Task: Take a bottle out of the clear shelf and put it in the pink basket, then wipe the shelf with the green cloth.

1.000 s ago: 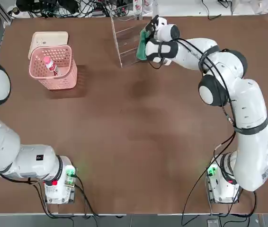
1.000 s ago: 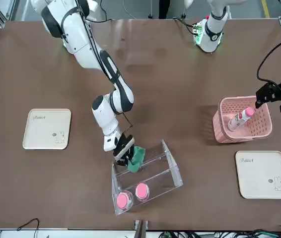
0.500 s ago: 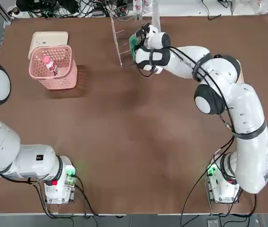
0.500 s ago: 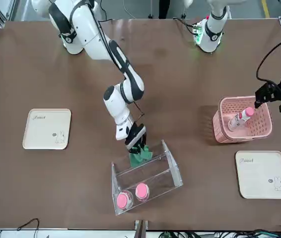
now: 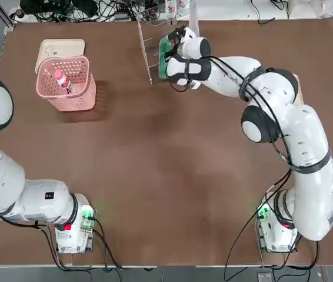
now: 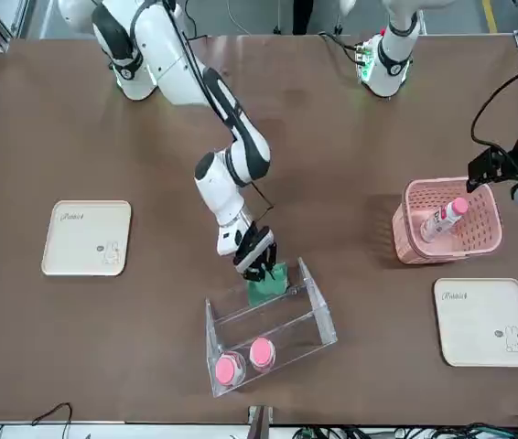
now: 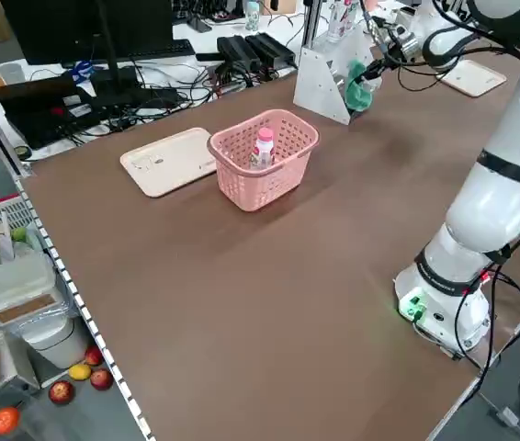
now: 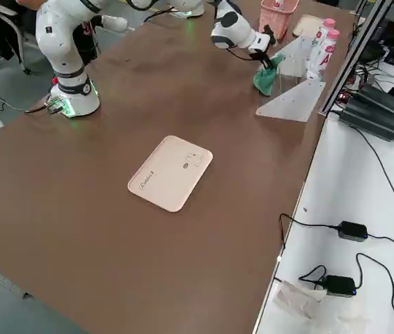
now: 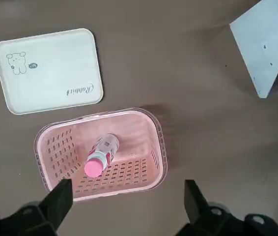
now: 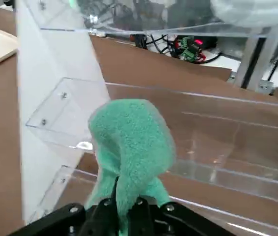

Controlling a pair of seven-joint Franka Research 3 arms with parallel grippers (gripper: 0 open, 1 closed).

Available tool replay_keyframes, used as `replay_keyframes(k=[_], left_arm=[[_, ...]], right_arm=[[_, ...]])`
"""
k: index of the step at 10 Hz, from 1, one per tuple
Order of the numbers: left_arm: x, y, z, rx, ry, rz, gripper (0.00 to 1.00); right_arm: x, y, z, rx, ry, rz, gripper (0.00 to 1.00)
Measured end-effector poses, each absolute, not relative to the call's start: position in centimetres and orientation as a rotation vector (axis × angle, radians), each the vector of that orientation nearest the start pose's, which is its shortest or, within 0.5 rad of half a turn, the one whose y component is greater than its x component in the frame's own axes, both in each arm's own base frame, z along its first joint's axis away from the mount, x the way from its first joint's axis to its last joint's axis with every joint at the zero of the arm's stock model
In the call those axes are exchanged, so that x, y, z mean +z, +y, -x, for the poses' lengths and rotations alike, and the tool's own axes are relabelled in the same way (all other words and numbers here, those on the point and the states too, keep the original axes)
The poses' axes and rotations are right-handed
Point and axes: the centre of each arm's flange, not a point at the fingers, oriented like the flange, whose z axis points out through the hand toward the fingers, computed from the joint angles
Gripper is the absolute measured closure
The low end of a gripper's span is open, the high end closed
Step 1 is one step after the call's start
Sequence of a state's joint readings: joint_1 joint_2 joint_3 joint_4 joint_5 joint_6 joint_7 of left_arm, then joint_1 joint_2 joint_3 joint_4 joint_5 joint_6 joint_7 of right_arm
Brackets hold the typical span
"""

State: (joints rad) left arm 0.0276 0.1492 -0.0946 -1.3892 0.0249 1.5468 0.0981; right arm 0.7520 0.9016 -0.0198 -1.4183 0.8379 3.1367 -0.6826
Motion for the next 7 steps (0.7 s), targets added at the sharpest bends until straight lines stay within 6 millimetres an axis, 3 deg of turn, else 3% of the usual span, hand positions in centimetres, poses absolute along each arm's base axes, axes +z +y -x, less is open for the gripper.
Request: replay_keyframes(k=[4,7], left_arm=[[62.2,-3.3,-59.8,-0.014,0.255,3.12,0.0],[62.2,-3.4,-59.7,-0.014,0.259,3.12,0.0]], right_arm=[[24.1,39.9,-64.2,-1.037,-0.925,2.523,0.94],[28.2,35.8,-65.7,-0.975,-0.942,2.51,0.94]])
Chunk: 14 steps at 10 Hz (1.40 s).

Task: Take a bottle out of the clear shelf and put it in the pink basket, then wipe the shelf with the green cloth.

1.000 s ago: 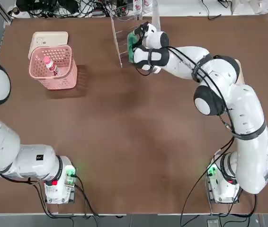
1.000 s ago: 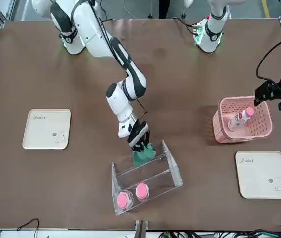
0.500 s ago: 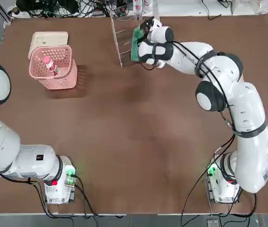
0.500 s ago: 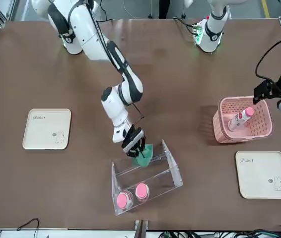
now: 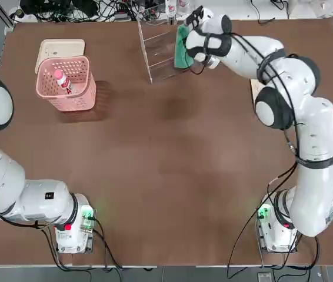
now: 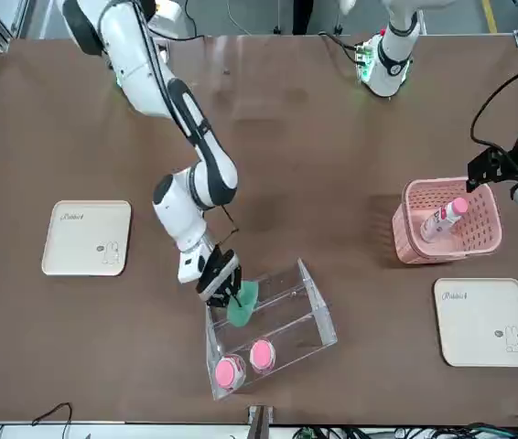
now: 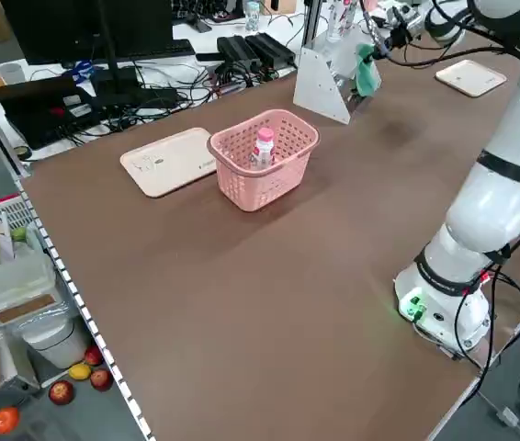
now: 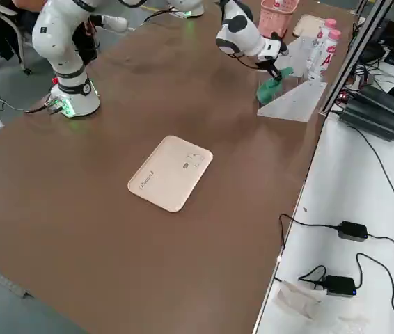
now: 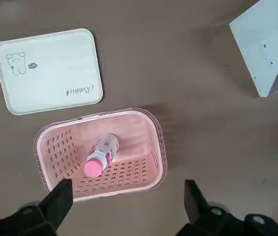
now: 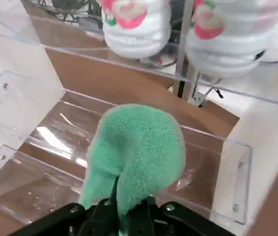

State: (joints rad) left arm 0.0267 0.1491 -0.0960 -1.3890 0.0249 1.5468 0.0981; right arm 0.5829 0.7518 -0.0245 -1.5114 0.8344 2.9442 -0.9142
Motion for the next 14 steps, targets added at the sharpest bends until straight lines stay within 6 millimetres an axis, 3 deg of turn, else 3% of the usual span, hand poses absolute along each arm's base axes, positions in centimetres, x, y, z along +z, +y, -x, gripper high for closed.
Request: replay_keyframes(k=[3,6,9,11,14], left_arm=[[62.2,-3.4,-59.7,-0.014,0.26,3.12,0.0],[62.3,-3.5,-59.7,-0.015,0.263,3.12,0.0],[62.3,-4.9,-59.6,-0.016,0.3,3.12,0.0],[62.3,-4.7,-59.6,-0.016,0.297,3.121,0.0],[62.3,-4.7,-59.6,-0.016,0.296,3.121,0.0]], right_arm=[[33.0,33.4,-63.1,-0.825,-0.869,2.494,0.94],[35.0,30.1,-60.0,-0.632,-0.664,2.522,0.94],[38.8,22.2,-59.6,-0.429,-0.449,2.5,0.94],[40.9,15.5,-59.8,-0.303,-0.343,2.462,0.94],[40.9,4.6,-59.4,-0.163,-0.205,2.407,0.94]])
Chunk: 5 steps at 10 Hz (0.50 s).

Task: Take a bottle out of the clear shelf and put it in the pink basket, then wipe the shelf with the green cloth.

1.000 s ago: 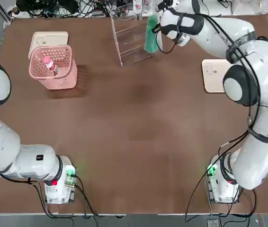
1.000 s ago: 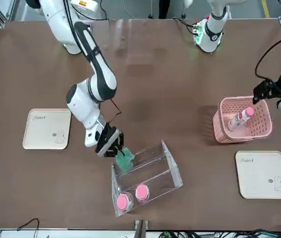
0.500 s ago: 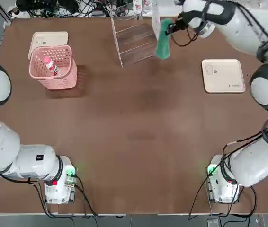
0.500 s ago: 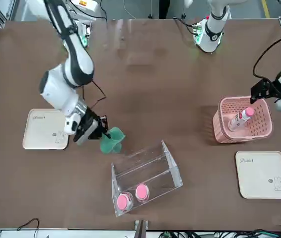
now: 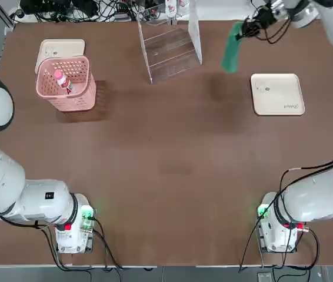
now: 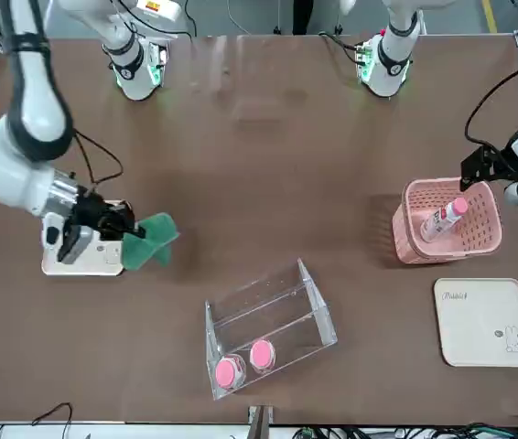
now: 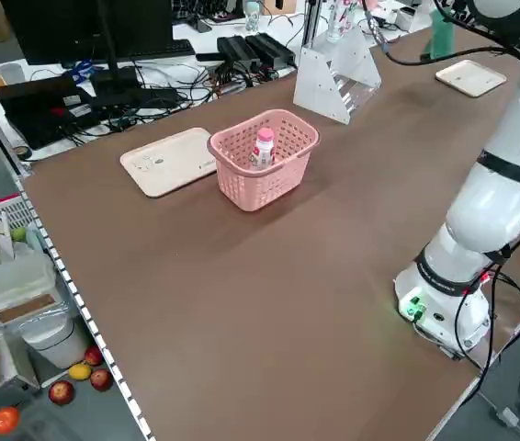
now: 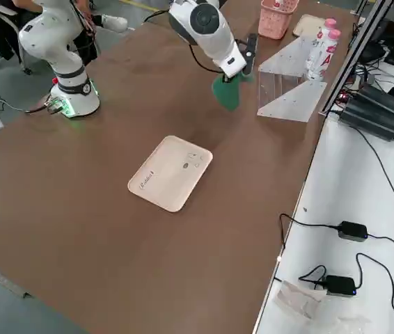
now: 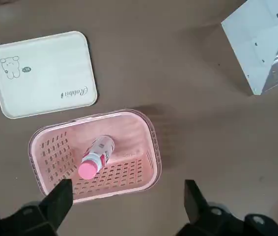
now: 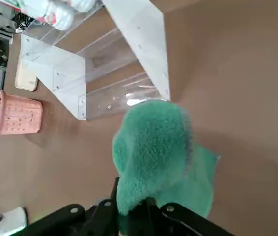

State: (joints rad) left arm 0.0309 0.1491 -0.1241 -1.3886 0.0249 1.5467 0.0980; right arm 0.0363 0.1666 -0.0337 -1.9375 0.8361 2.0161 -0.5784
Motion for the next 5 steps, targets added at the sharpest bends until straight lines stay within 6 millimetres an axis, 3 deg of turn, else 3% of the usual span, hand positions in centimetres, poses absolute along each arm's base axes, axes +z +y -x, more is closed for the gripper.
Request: replay_keyframes(k=[3,5], left_arm=[[62.3,-4.7,-59.6,-0.016,0.296,3.121,0.0],[62.3,-4.7,-59.6,-0.016,0.296,3.121,0.0]], right_arm=[[39.6,-6.1,-56.8,-0.095,-0.19,2.31,0.94],[38.6,-13.0,-54.2,-0.154,-0.239,2.253,0.94]])
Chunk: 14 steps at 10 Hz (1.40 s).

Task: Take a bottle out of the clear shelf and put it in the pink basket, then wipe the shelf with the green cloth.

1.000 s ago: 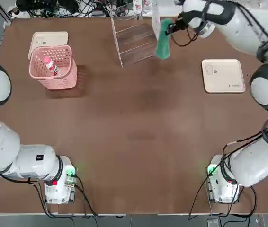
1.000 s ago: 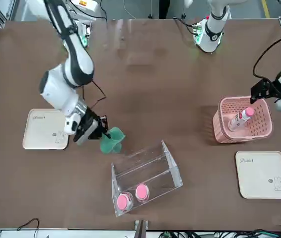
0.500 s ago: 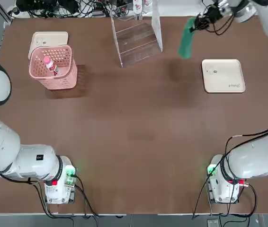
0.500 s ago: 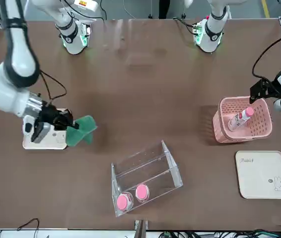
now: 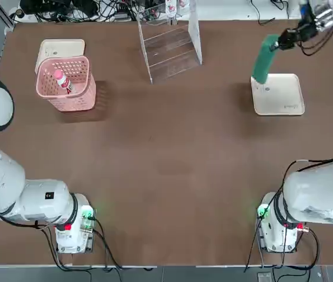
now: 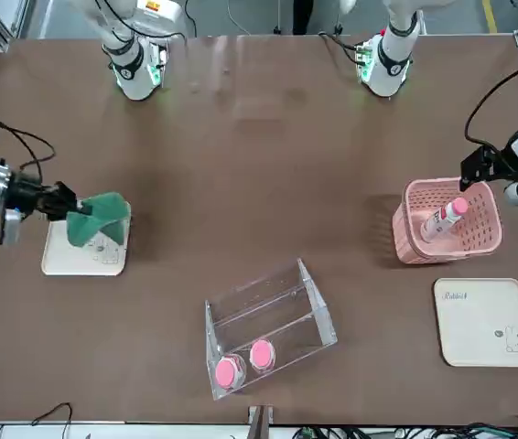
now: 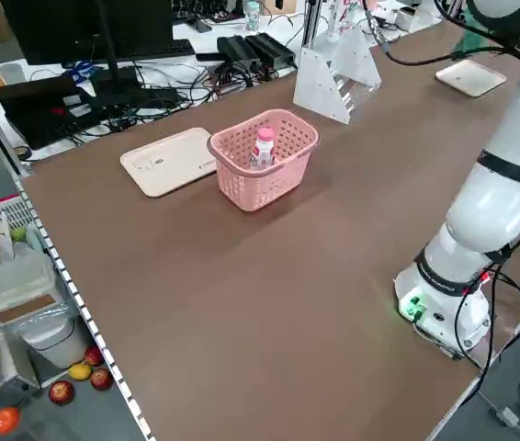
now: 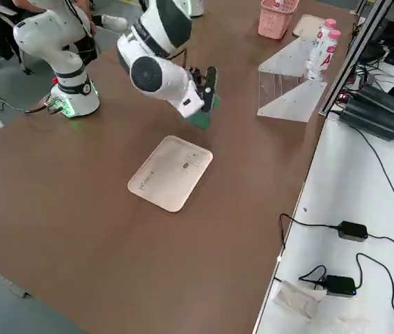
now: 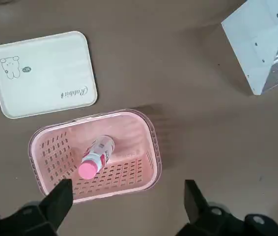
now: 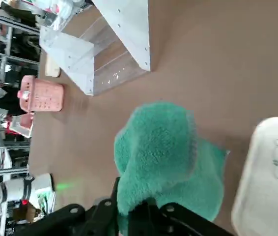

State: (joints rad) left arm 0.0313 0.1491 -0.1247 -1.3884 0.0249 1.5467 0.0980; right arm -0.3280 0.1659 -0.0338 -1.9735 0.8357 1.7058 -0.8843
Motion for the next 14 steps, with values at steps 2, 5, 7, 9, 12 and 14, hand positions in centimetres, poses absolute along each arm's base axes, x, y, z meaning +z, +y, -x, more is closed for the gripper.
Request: replay_keyframes(k=[2,5,7,9,12,14], left_arm=[[62.3,-4.7,-59.6,-0.016,0.296,3.121,0.0],[62.3,-4.7,-59.6,-0.016,0.296,3.121,0.0],[62.3,-4.7,-59.6,-0.016,0.296,3.121,0.0],[62.3,-4.7,-59.6,-0.016,0.296,3.121,0.0],[62.3,-4.7,-59.6,-0.016,0.296,3.121,0.0],[62.3,-4.7,-59.6,-0.016,0.296,3.121,0.0]], right_arm=[[37.1,-18.7,-51.7,-0.249,-0.274,2.23,0.94],[32.2,-25.9,-47.8,-0.321,-0.235,2.191,0.94],[28.7,-28.3,-46.3,-0.374,-0.277,2.16,0.94],[25.8,-29.9,-45.4,-0.421,-0.322,2.159,0.94],[22.9,-32.3,-44.4,-0.521,-0.421,2.206,0.94],[21.3,-33.7,-43.4,-0.54,-0.489,2.242,0.94]])
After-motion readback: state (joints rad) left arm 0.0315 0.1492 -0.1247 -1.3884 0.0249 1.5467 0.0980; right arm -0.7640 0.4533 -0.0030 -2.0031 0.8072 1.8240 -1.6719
